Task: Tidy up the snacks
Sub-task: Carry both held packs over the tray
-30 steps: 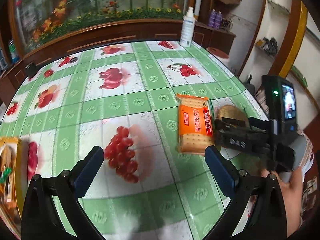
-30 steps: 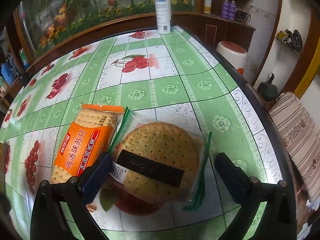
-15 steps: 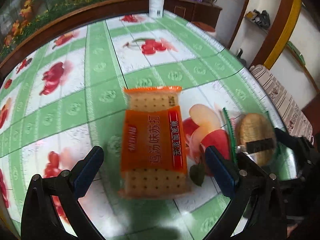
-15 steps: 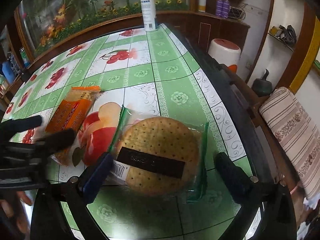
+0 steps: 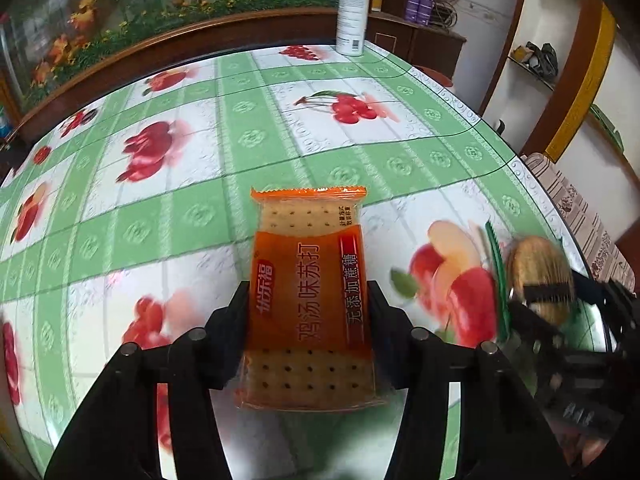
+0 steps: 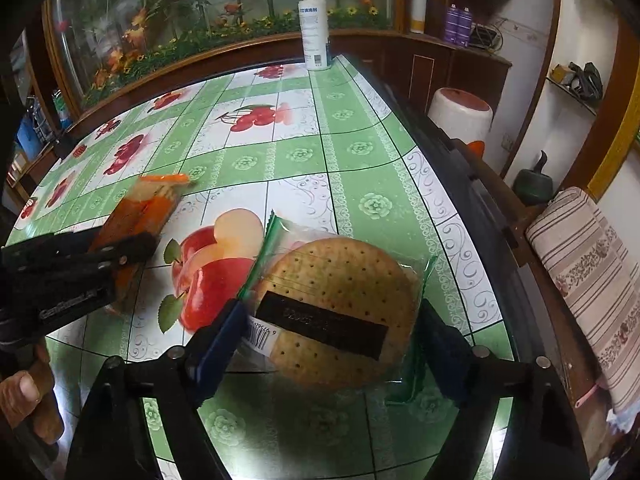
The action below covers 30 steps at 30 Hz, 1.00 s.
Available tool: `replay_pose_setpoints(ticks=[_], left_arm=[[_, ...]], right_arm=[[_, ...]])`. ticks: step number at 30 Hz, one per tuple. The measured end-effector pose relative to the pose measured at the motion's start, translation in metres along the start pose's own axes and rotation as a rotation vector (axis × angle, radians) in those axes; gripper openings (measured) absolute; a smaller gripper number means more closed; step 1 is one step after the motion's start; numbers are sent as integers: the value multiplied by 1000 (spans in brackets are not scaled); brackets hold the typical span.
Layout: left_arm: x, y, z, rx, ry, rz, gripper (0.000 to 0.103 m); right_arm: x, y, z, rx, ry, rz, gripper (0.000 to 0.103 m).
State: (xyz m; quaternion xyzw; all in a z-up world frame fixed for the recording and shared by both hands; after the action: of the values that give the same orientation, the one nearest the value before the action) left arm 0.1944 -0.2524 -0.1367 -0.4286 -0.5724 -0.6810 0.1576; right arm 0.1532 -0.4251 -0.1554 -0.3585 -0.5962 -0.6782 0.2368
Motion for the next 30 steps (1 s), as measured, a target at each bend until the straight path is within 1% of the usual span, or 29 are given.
replay_pose_setpoints(ticks=[3,6,11,14,16,19,21,24,25,27,28,30], left_arm=[[15,-11,13,33,-5,-15,52],[35,-26,33,85,-3,-36,52],[77,-51,72,172,26,-80,52],[103,-66,93,214,48,-108,52],[116,-76,105,229,68,-119,52],[136,-90,123,254,95,-140,52],[148,-97,133,262,118,-155,52],[165,-106,146,270,150,-172,52],[171,-108,151,270,167,-179,52],[182,-113,159,265,197,-189,52],[189,-116,164,269,213,-199,52],[199,-119,173,272,236,-213,53]], right_arm=[[2,1,1,-8,13,-7,80],[4,1,7,-11,46,-14,77],[7,-1,33,32,110,-17,76],[11,-3,57,58,188,-20,76],[17,-4,75,100,215,-33,76],[27,-7,100,104,304,-48,76],[32,-9,112,109,336,-59,75],[41,-14,127,60,434,-57,75],[44,-16,132,48,455,-55,75],[48,-21,139,40,476,-53,75],[51,-23,145,32,501,-51,75],[58,-26,155,34,515,-56,75]])
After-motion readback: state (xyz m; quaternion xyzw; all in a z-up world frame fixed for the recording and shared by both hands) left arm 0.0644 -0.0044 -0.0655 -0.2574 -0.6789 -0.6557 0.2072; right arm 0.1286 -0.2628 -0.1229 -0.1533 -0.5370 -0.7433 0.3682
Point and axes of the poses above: each gripper's, at about its wrist camera, not at the fingertips, and x roughly against the way its jaws point, z to its left, y to its top, the point moved 9 cm from there along -x, roughly the way its jaws point, and after that the axes turned 6 degrees about -z, right-handed, at the moved point
